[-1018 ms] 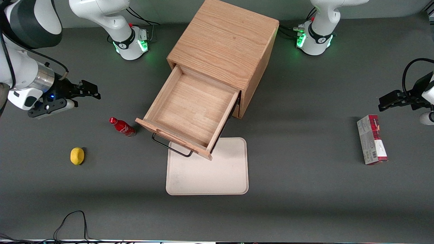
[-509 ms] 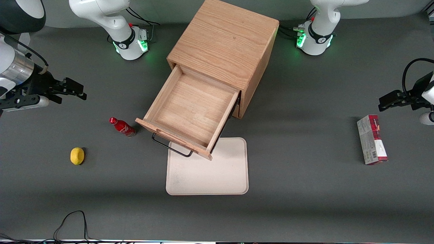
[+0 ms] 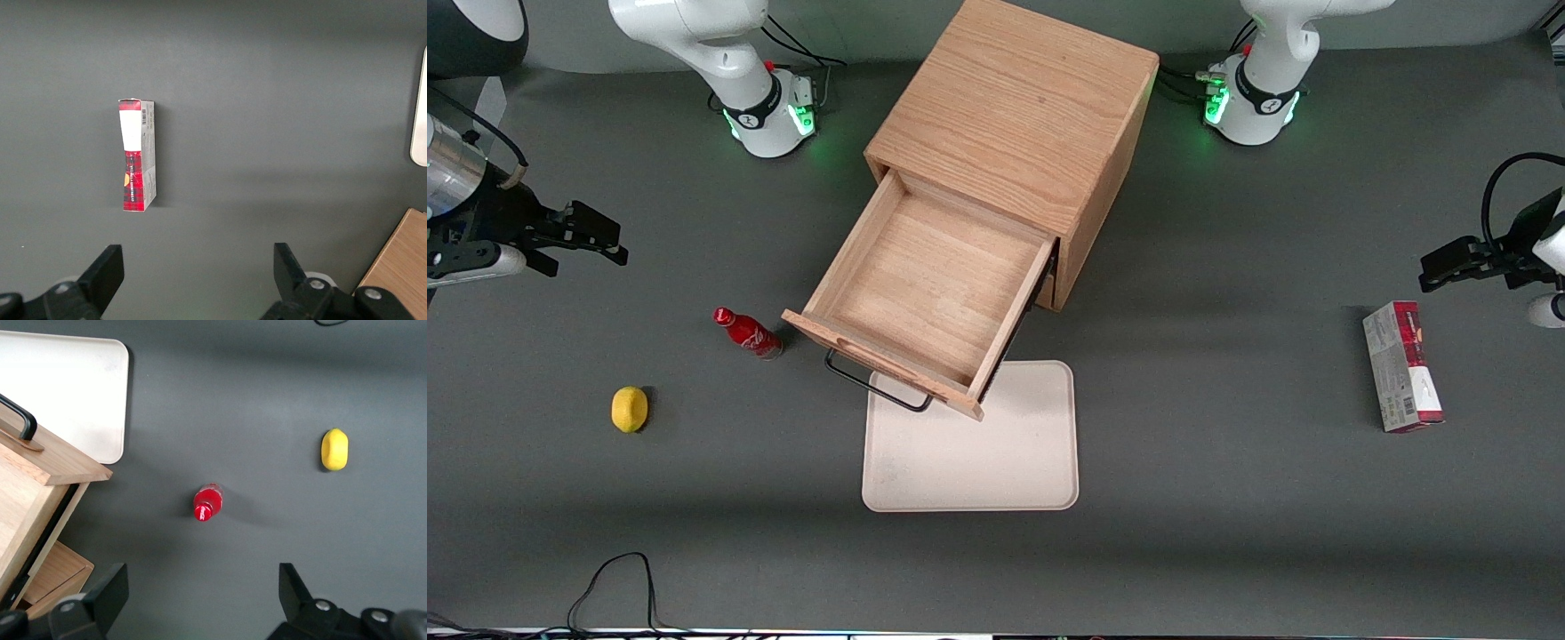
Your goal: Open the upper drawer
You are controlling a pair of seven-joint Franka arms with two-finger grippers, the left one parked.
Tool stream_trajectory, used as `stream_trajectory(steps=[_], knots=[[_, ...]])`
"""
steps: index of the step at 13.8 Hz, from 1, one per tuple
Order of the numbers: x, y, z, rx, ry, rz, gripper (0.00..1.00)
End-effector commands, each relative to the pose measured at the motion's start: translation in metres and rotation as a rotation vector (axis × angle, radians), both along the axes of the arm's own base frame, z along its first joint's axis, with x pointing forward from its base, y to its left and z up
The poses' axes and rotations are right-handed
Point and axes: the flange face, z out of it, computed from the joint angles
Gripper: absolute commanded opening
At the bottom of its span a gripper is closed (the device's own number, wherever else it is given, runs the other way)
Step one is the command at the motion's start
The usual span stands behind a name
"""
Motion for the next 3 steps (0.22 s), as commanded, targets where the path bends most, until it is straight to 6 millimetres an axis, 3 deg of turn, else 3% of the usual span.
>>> stream_trajectory(steps=[1, 3], knots=[[0.0104, -0.0004, 0.0099, -0.010, 0.009, 0.023, 1.00], [0.0089, 0.0013, 0.0096, -0.011, 0.030, 0.024, 1.00]])
